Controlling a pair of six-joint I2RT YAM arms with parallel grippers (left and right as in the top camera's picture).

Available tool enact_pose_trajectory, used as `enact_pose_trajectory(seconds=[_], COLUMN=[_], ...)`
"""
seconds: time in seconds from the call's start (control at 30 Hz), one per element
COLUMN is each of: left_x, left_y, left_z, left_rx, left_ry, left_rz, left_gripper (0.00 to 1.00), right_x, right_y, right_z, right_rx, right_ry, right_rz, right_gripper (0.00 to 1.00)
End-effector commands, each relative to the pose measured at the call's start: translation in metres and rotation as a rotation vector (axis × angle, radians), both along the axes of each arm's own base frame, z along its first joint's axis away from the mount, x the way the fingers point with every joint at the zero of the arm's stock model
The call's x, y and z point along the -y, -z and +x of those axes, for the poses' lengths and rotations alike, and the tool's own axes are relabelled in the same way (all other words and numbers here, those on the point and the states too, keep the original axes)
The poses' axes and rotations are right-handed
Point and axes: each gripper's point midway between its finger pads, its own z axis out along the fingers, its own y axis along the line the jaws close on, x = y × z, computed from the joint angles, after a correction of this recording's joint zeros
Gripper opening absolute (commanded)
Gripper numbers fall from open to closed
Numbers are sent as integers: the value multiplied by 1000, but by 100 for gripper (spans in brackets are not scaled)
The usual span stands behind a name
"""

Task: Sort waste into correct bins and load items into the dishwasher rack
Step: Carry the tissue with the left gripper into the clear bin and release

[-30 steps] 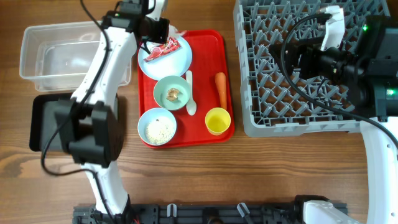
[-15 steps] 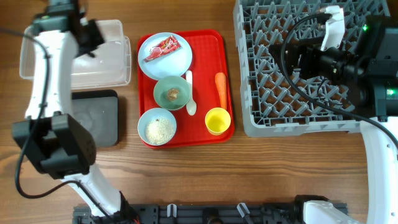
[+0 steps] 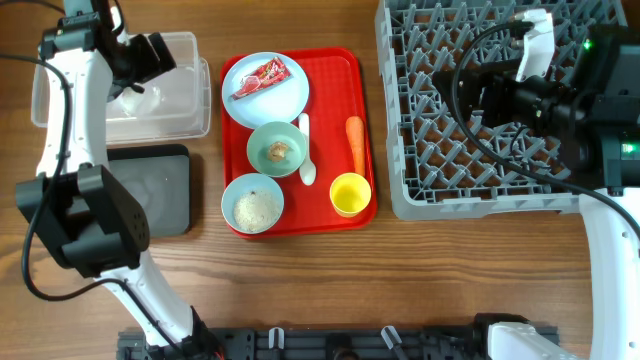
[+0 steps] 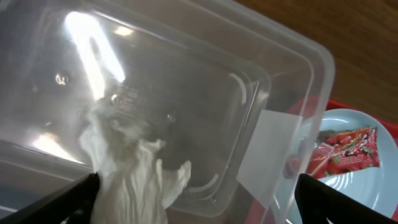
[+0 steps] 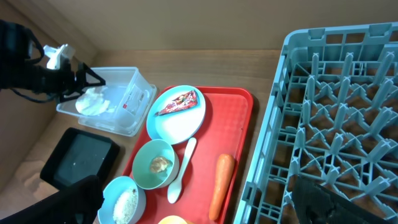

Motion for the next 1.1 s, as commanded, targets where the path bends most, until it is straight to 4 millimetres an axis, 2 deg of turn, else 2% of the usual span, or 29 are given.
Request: enact_pose_trajectory(seconds=[0.0,0.03,0.07,0.1,0.13,0.2,0.27,0.3,0.33,0.37,0.4,0.47,0.5,0.57,0.6,0.63,0.67,0.77,0.83,0.87,0.97,1.0,1.07], left_x=[0,-3,-6,-14,-21,-43,-56,-53,-50,-41,-31,-8,3,4,-11,-25,-29,-19,-9,1,37,49,57], left_y=[-30,-29,-28,-27,-27,-28,-30,-29,-29,-27,-26,-26,-26,-25,-23,-23,-24,-23,-23,-22,-30,-39,-59], left_z=[1,0,-2,-6,-10,-20,-28,-26,-24,-19,-14,-6,-3,-6,-11,-18,-20,-17,-14,-12,4,10,18], left_rx=[66,57,49,29,15,-17,-36,-32,-24,-6,9,33,48,38,11,-12,-20,-18,-9,3,78,118,200], left_ry=[15,6,-3,-29,-66,-190,-250,-246,-236,-210,-181,-52,14,18,-75,-165,-192,-163,-169,-172,-64,-14,57], left_rz=[44,60,78,118,146,238,296,282,261,209,155,56,7,-2,65,131,167,173,130,53,-237,-351,-509], left_gripper=[100,86,61,18,4,4,7,54,88,100,100,60,50,43,42,47,51,66,85,92,95,95,91], right_x=[0,0,0,0,0,0,0,0,0,0,0,0,0,0,0,0,0,0,0,0,0,0,0], right_y=[-5,-5,-5,-5,-5,-5,-5,-5,-5,-5,-5,-5,-5,-5,-5,-5,-5,-6,-7,-7,-6,-5,-4], right_z=[3,3,2,2,2,3,3,3,3,3,3,3,2,2,3,3,3,3,4,4,3,3,1], right_rx=[2,1,1,1,1,1,2,1,2,2,2,1,1,1,2,2,2,7,12,13,7,3,-6], right_ry=[10,10,9,10,10,10,10,10,9,9,10,10,9,9,10,10,10,10,9,9,10,10,9], right_rz=[1,1,1,1,1,1,1,2,1,1,1,1,1,1,1,1,1,1,1,1,1,1,0], right_gripper=[100,100,100,100,100,100,100,100,100,100,100,100,100,100,100,100,100,100,100,100,100,100,100])
